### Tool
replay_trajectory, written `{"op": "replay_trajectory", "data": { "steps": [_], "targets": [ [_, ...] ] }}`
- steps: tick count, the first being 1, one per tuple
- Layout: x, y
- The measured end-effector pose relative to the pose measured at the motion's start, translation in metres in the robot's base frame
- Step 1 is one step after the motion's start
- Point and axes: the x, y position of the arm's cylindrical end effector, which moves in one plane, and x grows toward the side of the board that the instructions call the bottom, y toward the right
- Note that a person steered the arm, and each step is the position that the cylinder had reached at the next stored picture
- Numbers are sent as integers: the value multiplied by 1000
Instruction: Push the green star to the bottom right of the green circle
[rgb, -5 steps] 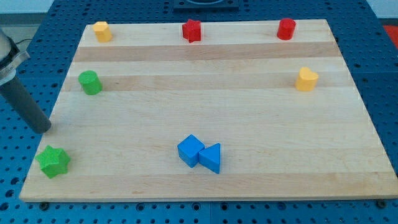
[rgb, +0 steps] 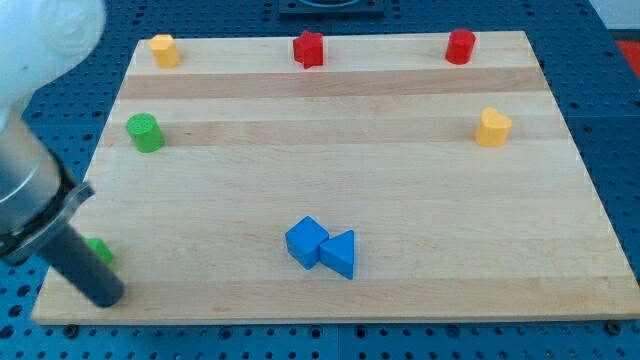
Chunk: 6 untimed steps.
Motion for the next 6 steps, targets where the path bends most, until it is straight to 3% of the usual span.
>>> {"op": "replay_trajectory", "data": {
  "steps": [1, 3, 5, 6],
  "targets": [
    [-23, -22],
    [22, -25],
    [-32, -80],
    [-61, -45]
  ]
}}
